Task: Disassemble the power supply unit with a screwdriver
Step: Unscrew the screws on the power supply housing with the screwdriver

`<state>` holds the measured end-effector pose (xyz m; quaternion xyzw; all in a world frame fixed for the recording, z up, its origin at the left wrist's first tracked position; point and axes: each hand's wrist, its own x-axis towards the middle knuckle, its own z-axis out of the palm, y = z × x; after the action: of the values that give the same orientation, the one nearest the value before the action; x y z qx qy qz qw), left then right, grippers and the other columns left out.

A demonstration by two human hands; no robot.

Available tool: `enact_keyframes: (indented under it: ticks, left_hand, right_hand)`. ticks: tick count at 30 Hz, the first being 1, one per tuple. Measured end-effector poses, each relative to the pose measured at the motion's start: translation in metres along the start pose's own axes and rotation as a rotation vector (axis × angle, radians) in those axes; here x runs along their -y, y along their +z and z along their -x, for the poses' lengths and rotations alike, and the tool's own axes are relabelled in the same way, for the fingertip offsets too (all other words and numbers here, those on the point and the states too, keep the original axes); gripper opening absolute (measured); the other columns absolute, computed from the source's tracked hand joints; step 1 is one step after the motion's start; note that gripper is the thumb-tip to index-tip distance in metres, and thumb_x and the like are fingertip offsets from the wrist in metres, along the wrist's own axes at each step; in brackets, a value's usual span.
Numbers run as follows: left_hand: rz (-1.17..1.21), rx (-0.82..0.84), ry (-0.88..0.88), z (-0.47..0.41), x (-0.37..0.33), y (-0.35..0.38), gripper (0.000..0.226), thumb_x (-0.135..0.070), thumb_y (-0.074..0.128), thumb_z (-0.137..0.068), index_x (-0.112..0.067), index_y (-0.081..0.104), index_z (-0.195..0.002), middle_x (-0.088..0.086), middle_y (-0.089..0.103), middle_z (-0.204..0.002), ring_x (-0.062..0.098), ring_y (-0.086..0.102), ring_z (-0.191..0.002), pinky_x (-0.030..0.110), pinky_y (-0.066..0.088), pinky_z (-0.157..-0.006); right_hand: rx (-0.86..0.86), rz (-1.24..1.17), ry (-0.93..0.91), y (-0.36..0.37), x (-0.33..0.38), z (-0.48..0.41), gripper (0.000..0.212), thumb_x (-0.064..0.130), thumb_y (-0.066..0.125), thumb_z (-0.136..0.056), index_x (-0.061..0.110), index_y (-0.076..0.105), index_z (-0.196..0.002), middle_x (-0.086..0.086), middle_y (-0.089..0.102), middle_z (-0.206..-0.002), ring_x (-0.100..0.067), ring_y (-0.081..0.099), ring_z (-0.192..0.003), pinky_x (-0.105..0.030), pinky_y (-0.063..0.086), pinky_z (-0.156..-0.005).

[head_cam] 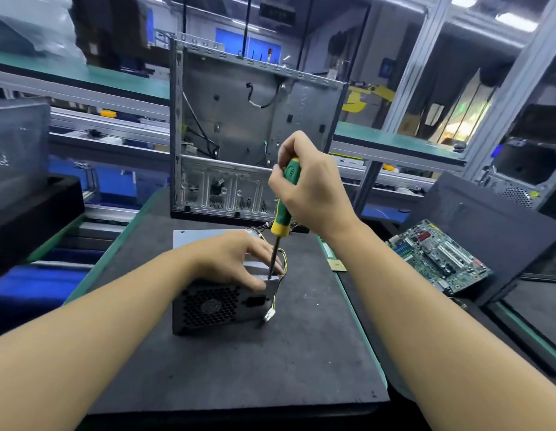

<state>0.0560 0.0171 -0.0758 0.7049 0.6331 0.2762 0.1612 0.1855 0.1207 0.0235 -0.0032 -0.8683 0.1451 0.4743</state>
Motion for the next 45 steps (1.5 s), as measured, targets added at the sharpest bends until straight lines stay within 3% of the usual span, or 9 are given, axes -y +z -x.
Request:
enact_keyframes:
  ticks: [6, 10, 17, 24, 30, 35, 39, 42, 45]
  left_hand:
    - [0.144, -0.008, -0.039, -0.002, 0.005, -0.004, 0.015, -0.013, 0.085, -0.079, -0.011, 0.079, -0.092, -0.011, 0.074, -0.113, -0.005, 0.061, -0.115, 0.008, 0.039, -0.100]
    - [0.198, -0.016, -0.078, 0.000, 0.006, -0.003, 0.007, -0.010, 0.081, -0.082, -0.012, 0.080, -0.089, -0.013, 0.075, -0.111, -0.006, 0.059, -0.118, 0.003, 0.038, -0.096]
    - [0.246, -0.045, -0.094, 0.000, 0.007, -0.001, 0.003, -0.013, 0.079, -0.085, -0.016, 0.080, -0.083, -0.015, 0.076, -0.107, -0.009, 0.058, -0.119, 0.004, 0.039, -0.096]
    - [0.244, -0.050, -0.056, 0.001, 0.008, 0.000, 0.015, -0.014, 0.075, -0.087, -0.025, 0.077, -0.077, -0.016, 0.075, -0.108, 0.001, 0.063, -0.115, 0.008, 0.043, -0.096]
    - [0.223, -0.013, -0.039, 0.001, 0.008, -0.002, 0.017, -0.010, 0.073, -0.086, -0.025, 0.078, -0.085, -0.017, 0.074, -0.112, 0.000, 0.062, -0.117, 0.009, 0.041, -0.099]
    - [0.227, 0.005, -0.009, -0.001, 0.012, -0.003, 0.005, -0.012, 0.075, -0.089, -0.013, 0.078, -0.093, -0.013, 0.073, -0.114, 0.003, 0.062, -0.118, 0.012, 0.042, -0.102]
    - [0.245, 0.009, 0.008, 0.000, 0.010, -0.003, 0.009, -0.017, 0.073, -0.091, -0.018, 0.079, -0.098, -0.014, 0.073, -0.115, 0.002, 0.062, -0.118, 0.009, 0.043, -0.098]
    - [0.254, 0.004, 0.011, 0.001, 0.008, -0.002, 0.013, -0.023, 0.072, -0.090, -0.027, 0.080, -0.100, -0.017, 0.072, -0.115, 0.001, 0.062, -0.117, 0.010, 0.043, -0.099]
    - [0.243, -0.009, -0.002, 0.000, 0.010, -0.001, 0.014, -0.017, 0.072, -0.092, -0.022, 0.080, -0.102, -0.016, 0.073, -0.115, -0.001, 0.059, -0.120, 0.023, 0.043, -0.108]
  right_hand:
    - [-0.010, -0.013, -0.013, -0.004, -0.001, 0.002, 0.024, 0.001, 0.063, -0.085, 0.016, 0.043, -0.083, 0.016, 0.038, -0.061, -0.006, 0.041, -0.053, -0.010, 0.028, -0.056]
    - [-0.024, -0.017, -0.021, -0.003, -0.001, 0.003, 0.024, 0.001, 0.062, -0.085, 0.015, 0.043, -0.083, 0.016, 0.038, -0.062, -0.006, 0.041, -0.053, -0.009, 0.028, -0.057]
    - [-0.020, -0.009, -0.006, -0.004, -0.002, 0.005, 0.024, 0.001, 0.063, -0.086, 0.015, 0.044, -0.083, 0.015, 0.037, -0.062, -0.007, 0.040, -0.053, -0.010, 0.028, -0.055]
    - [-0.017, 0.059, -0.021, 0.001, 0.004, 0.005, 0.016, 0.004, 0.063, -0.088, 0.009, 0.048, -0.085, 0.014, 0.039, -0.062, -0.009, 0.040, -0.052, -0.015, 0.029, -0.053]
    - [0.002, -0.036, -0.047, 0.001, 0.006, 0.007, 0.023, 0.002, 0.063, -0.088, 0.015, 0.044, -0.086, 0.016, 0.038, -0.063, -0.004, 0.042, -0.054, -0.008, 0.029, -0.056]
    - [0.052, -0.023, 0.058, -0.005, 0.008, 0.007, 0.020, 0.008, 0.061, -0.090, 0.015, 0.043, -0.089, 0.009, 0.043, -0.064, -0.010, 0.039, -0.053, -0.017, 0.031, -0.054]
    - [0.269, 0.178, 0.093, -0.010, 0.015, -0.007, 0.019, 0.025, 0.058, -0.095, 0.012, 0.044, -0.097, 0.000, 0.046, -0.061, -0.018, 0.042, -0.055, -0.032, 0.030, -0.053]
    - [0.378, 0.546, 0.097, -0.012, 0.022, -0.016, 0.035, 0.047, 0.051, -0.097, 0.014, 0.040, -0.093, -0.003, 0.041, -0.069, -0.032, 0.048, -0.071, -0.034, 0.030, -0.061]
    - [0.411, 0.754, 0.156, -0.015, 0.031, -0.020, 0.048, 0.063, 0.043, -0.096, 0.015, 0.044, -0.097, -0.002, 0.033, -0.077, -0.031, 0.040, -0.078, -0.036, 0.031, -0.065]
